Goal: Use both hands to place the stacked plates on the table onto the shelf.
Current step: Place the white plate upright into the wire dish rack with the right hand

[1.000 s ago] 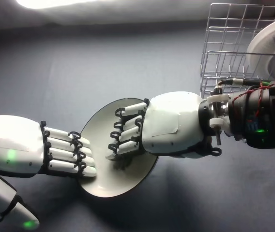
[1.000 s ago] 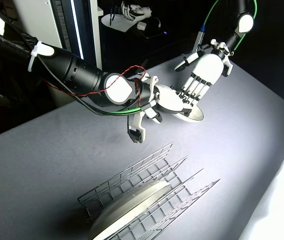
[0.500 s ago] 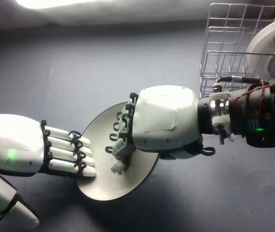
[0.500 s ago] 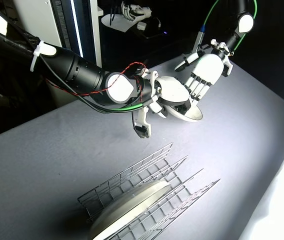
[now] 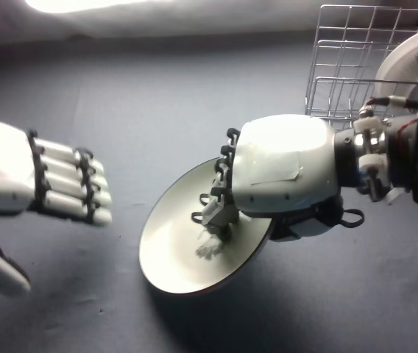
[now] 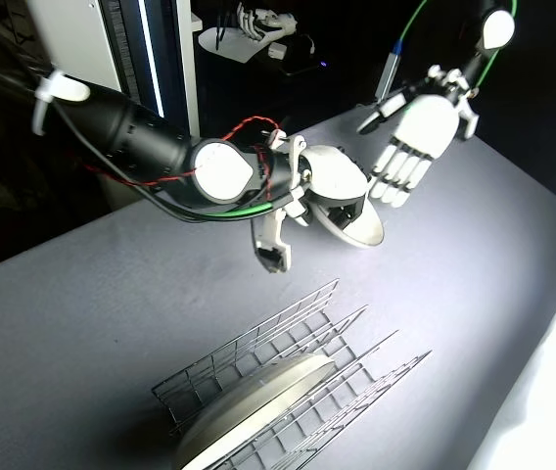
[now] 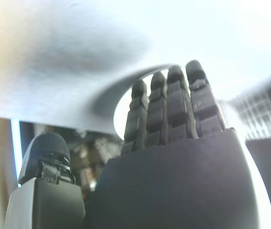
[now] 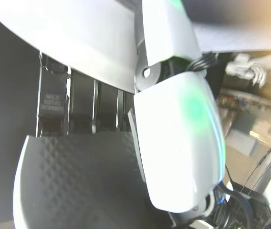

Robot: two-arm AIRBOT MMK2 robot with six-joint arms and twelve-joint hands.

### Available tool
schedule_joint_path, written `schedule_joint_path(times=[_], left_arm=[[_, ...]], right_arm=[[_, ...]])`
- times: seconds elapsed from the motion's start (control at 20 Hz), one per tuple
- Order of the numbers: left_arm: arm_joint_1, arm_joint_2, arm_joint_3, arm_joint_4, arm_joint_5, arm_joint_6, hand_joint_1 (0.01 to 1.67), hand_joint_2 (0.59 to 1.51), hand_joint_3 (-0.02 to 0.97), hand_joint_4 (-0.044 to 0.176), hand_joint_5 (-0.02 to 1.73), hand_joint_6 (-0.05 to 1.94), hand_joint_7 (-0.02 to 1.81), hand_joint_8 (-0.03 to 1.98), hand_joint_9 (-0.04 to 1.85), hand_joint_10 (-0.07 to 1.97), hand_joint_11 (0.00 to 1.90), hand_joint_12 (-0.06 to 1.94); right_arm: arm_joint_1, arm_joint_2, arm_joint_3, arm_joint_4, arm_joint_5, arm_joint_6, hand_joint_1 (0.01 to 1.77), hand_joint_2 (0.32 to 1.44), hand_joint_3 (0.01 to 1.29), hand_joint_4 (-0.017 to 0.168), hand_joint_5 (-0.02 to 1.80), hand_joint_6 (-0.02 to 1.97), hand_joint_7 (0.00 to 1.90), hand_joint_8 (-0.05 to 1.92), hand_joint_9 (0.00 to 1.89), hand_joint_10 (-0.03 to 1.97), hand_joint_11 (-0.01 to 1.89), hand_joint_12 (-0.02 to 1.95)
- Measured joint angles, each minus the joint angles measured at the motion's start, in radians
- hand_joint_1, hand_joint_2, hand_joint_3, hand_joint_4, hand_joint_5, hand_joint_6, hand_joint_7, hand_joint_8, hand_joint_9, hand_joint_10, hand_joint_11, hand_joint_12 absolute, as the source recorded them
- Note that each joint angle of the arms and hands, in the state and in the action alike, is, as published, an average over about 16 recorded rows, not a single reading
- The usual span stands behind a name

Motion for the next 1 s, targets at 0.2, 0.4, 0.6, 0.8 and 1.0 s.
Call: schedule_joint_path(times=[0.2,0.4,0.6,0.8,1.0], left_arm=[[-0.074,0.055,-0.012,0.009,-0.029,-0.026,0.01,1.134,0.02,0.002,0.15,0.01,0.12,0.0,0.09,0.01,0.02,0.17],[-0.131,0.1,-0.026,0.013,-0.058,-0.05,0.01,1.129,0.02,0.001,0.14,0.02,0.11,0.0,0.07,0.01,0.02,0.13],[-0.165,0.136,-0.047,0.016,-0.082,-0.063,0.01,1.13,0.02,0.002,0.12,0.01,0.1,0.0,0.06,0.01,0.02,0.09],[-0.179,0.154,-0.063,0.017,-0.092,-0.066,0.01,1.127,0.02,0.002,0.1,0.01,0.07,0.0,0.04,0.01,0.02,0.05],[-0.183,0.162,-0.072,0.017,-0.094,-0.067,0.01,1.123,0.021,0.002,0.09,0.01,0.06,0.0,0.03,0.01,0.02,0.02]], right_arm=[[0.026,0.065,-0.056,0.055,-0.01,0.001,1.39,0.95,0.01,-0.001,0.83,0.8,0.94,0.66,0.99,1.17,0.9,1.22],[0.052,0.129,-0.117,0.134,-0.021,0.0,1.38,0.97,0.01,-0.002,0.86,0.88,0.99,0.7,0.99,1.16,0.88,1.18],[0.079,0.188,-0.171,0.232,-0.031,-0.001,1.39,1.0,0.01,-0.005,0.88,0.95,1.02,0.75,0.97,1.14,0.84,1.2],[0.1,0.233,-0.212,0.339,-0.036,-0.001,1.4,1.02,0.01,-0.005,0.88,0.98,1.04,0.77,0.95,1.1,0.82,1.25],[0.115,0.267,-0.239,0.453,-0.042,-0.001,1.42,1.03,0.01,-0.007,0.88,0.99,1.04,0.77,0.94,1.06,0.79,1.34]])
